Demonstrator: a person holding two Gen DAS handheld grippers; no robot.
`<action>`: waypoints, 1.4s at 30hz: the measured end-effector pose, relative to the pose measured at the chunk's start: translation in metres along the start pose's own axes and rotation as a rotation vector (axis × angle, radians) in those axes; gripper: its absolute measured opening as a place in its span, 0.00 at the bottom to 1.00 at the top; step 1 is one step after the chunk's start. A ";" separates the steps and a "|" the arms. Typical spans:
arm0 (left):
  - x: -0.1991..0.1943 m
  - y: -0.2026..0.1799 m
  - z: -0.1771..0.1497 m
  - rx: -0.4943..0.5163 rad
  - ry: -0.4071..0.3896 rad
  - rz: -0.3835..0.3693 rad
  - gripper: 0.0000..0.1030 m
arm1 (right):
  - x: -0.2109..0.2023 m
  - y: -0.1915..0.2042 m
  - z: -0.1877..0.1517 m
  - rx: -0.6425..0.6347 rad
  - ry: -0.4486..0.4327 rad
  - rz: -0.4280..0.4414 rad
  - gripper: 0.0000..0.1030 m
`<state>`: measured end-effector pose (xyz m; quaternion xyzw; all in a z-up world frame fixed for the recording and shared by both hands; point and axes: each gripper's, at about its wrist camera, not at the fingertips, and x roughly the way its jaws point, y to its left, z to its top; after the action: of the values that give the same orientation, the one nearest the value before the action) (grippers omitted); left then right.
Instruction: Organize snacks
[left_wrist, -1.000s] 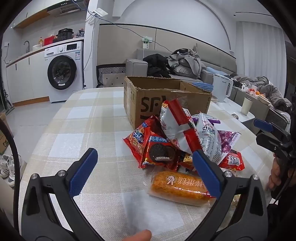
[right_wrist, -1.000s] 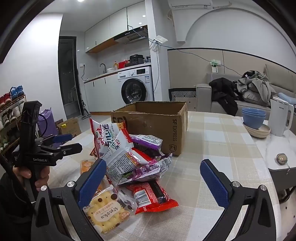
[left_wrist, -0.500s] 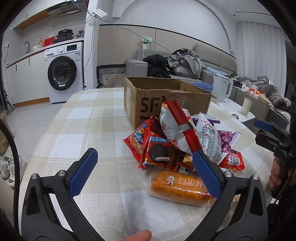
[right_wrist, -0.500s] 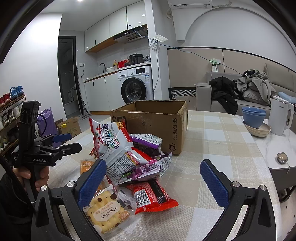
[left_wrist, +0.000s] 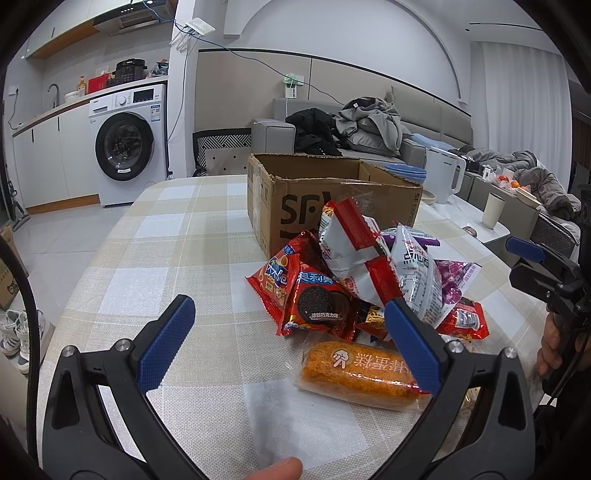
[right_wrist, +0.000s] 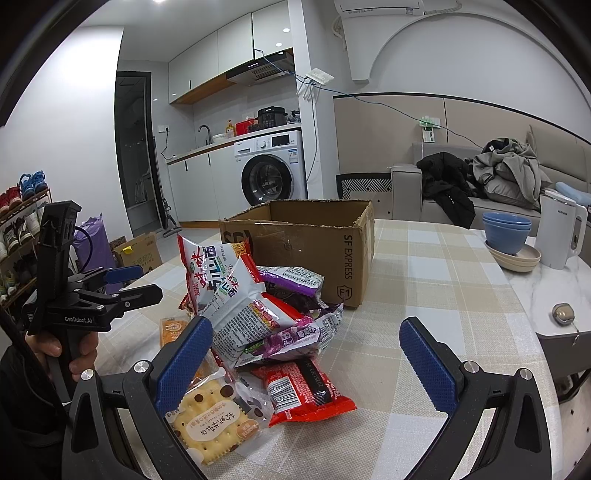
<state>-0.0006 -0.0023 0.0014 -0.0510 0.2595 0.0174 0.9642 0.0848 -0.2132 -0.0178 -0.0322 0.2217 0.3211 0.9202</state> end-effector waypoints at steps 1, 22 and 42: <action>0.000 0.000 0.000 0.000 0.000 0.002 0.99 | 0.000 0.000 0.000 0.000 0.000 0.000 1.00; 0.000 0.000 0.000 0.002 -0.001 0.003 0.99 | 0.000 0.000 0.000 0.001 0.002 0.001 1.00; 0.000 0.000 0.000 0.003 -0.002 0.004 0.99 | 0.001 0.000 -0.001 0.001 0.004 -0.003 1.00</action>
<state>-0.0008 -0.0028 0.0013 -0.0490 0.2588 0.0188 0.9645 0.0853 -0.2132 -0.0190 -0.0328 0.2237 0.3196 0.9202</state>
